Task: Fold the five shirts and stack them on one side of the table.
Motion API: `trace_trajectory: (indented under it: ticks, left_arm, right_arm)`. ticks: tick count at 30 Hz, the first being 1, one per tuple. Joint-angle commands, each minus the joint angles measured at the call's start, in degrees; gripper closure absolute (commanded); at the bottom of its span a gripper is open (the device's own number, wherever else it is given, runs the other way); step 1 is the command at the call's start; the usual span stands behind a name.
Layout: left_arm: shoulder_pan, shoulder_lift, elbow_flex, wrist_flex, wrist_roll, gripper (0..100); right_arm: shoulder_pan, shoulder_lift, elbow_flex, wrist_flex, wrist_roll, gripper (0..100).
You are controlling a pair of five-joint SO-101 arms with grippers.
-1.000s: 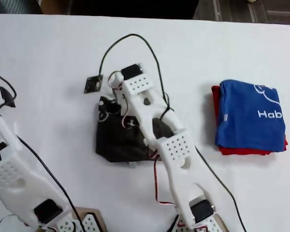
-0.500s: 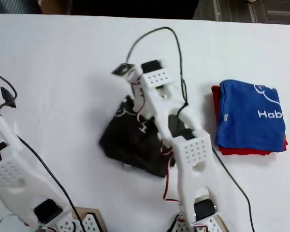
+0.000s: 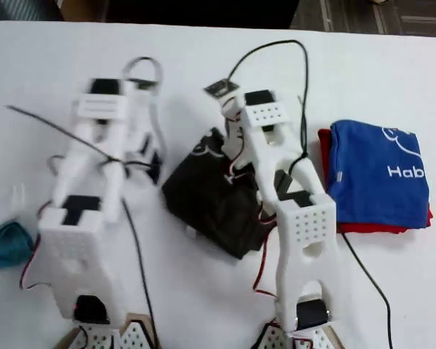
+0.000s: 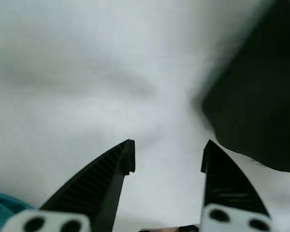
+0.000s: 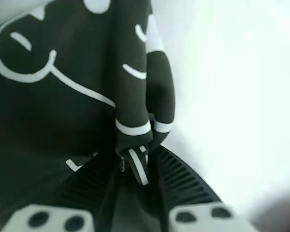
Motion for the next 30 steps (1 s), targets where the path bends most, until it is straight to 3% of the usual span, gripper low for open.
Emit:
trace_trajectory:
  ticks: [1, 7, 15, 21, 30]
  left_arm:
    - [8.26, -3.87, -0.22, -0.79, 4.31, 75]
    - [14.59, -3.08, -0.75, -1.23, 9.76, 75]
    - [15.03, 4.92, -0.75, -8.53, 31.21, 75]
    - [16.79, 9.85, -0.84, -11.52, 32.00, 75]
    - [18.73, 19.43, -11.82, -13.27, 32.09, 75]
  right_arm:
    - [4.00, -4.44, -0.18, -2.33, -0.62, 97.7]
    - [6.64, -4.44, -0.26, -2.42, -0.44, 97.7]
    - [6.90, -4.62, -0.62, -2.42, -0.26, 97.7]
    - [6.81, -4.53, -0.62, -2.42, -0.26, 97.7]
    - [6.90, -4.62, -0.62, -2.33, -0.18, 97.7]
